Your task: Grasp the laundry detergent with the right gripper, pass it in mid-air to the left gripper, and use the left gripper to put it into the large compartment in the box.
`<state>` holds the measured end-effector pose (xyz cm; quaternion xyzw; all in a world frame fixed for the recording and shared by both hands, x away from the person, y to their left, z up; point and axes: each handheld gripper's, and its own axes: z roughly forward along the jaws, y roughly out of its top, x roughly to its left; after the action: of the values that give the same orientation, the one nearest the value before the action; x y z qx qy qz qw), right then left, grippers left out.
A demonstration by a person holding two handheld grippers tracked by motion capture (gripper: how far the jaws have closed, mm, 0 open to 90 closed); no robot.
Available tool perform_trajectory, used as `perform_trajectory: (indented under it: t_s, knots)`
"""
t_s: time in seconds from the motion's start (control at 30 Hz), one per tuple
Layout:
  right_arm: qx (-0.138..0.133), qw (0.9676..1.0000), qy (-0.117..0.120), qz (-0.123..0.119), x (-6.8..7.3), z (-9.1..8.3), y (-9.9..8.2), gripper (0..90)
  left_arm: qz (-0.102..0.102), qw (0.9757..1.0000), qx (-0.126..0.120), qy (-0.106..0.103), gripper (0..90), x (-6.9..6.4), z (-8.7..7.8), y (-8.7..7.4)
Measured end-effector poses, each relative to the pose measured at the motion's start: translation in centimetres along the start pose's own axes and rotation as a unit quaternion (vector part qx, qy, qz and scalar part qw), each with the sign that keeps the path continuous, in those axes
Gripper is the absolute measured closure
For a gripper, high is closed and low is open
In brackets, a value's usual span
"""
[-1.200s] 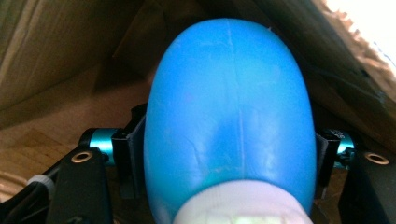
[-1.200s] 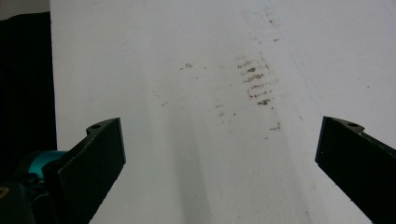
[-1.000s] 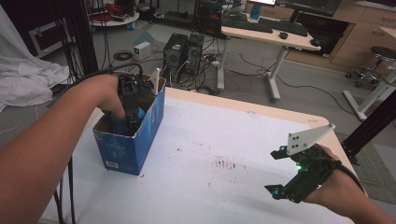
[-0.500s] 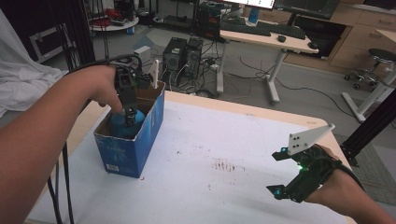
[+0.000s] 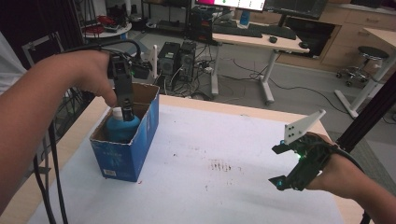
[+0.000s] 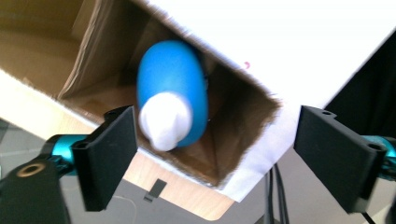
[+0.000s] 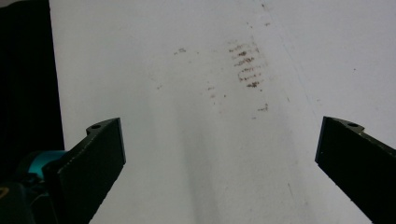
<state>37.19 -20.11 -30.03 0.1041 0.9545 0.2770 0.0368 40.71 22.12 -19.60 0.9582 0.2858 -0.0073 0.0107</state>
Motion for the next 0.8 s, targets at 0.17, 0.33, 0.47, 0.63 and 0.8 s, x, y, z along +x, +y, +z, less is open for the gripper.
perform_trajectory:
  t_s: [0.17,0.33,0.47,0.63,0.8]
  knots:
    - [0.035,0.9993,0.000,-0.012,-0.8,-0.7,0.5,0.8,0.023,0.9997,-0.001,-0.002,8.7,-1.6,-0.4,1.0]
    - [0.078,0.9965,-0.002,-0.030,-1.5,-0.9,1.1,0.8,0.049,0.9988,0.001,-0.009,6.5,-2.9,-0.3,2.1]
    - [0.104,0.9938,-0.003,-0.037,-1.9,-1.2,1.6,0.8,0.069,0.9975,0.001,-0.014,6.4,-3.7,-0.3,3.0]
    - [0.140,0.9889,-0.001,-0.048,-2.0,-1.4,2.1,0.8,0.095,0.9952,0.006,-0.021,3.5,-4.5,0.1,4.2]
    - [0.168,0.9842,0.007,-0.057,-2.1,-1.7,2.4,0.8,0.129,0.9908,0.008,-0.039,1.6,-5.7,1.3,6.2]
